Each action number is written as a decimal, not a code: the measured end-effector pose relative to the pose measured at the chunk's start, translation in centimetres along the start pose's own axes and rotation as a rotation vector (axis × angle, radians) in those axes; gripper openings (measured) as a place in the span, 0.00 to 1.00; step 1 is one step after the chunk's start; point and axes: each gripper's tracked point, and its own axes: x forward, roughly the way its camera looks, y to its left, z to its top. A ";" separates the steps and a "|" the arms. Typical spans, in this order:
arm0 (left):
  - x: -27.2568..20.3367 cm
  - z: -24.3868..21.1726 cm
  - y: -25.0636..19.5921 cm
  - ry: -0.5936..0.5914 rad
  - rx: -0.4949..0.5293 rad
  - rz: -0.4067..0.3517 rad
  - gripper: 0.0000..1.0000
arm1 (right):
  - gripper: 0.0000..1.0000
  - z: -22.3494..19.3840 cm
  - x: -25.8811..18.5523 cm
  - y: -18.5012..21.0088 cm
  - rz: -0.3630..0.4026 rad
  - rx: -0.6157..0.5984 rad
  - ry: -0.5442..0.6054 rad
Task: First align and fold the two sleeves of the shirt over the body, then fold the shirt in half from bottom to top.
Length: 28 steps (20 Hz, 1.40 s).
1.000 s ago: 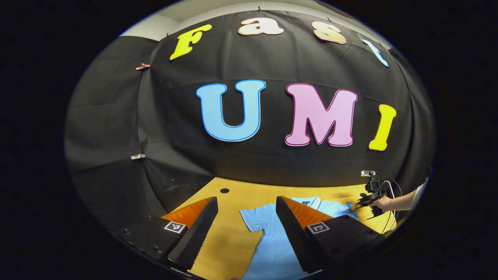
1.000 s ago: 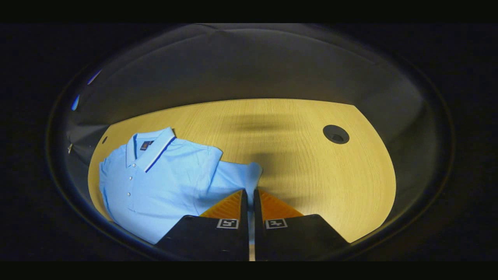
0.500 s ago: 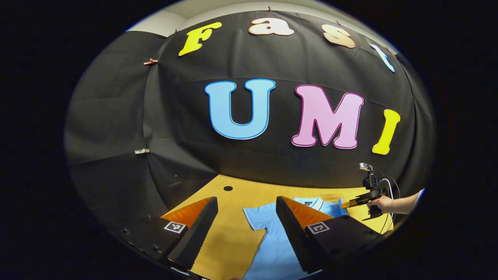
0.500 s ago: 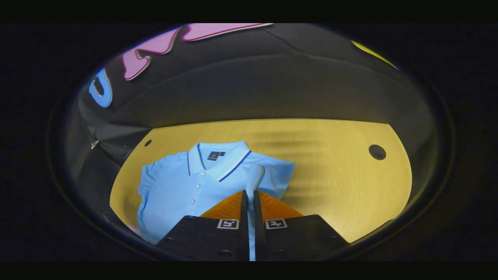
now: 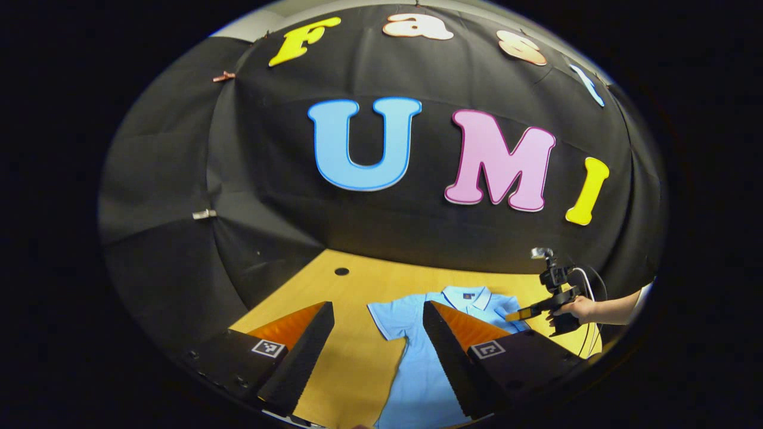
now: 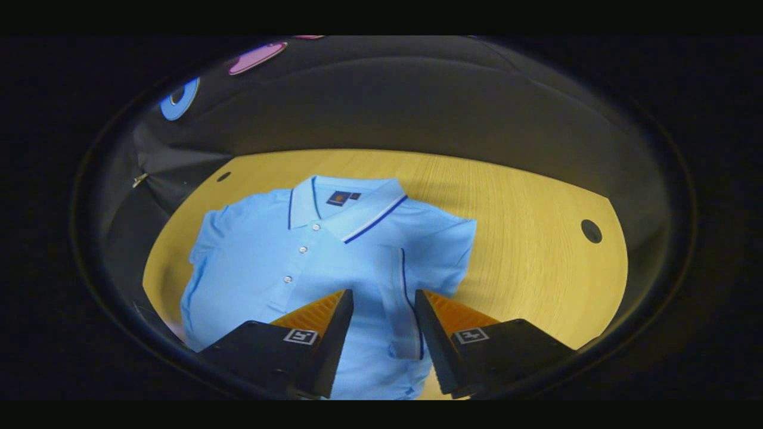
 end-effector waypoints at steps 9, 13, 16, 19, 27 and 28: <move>21.7 -8.6 -0.9 0.331 -0.065 -0.084 0.98 | 0.79 -2.5 -13.3 -4.6 0.000 0.209 -0.157; 28.3 -12.9 -1.6 0.449 0.073 -0.062 0.97 | 0.79 -7.7 -16.0 -8.7 -0.085 0.290 -0.130; 31.6 -14.1 -2.1 0.476 0.119 -0.045 0.96 | 0.79 -11.2 -17.5 -11.2 -0.144 0.337 -0.096; 33.2 -15.7 -0.8 0.504 0.203 0.001 0.95 | 0.79 -12.3 -18.5 -12.2 -0.164 0.380 -0.097; 33.8 -18.9 -0.9 0.590 0.160 -0.003 0.86 | 0.79 -11.4 -18.5 -11.8 -0.151 0.397 -0.108; 34.1 -19.0 -1.2 0.577 0.168 -0.010 0.66 | 0.79 -11.4 -18.4 -11.6 -0.147 0.394 -0.104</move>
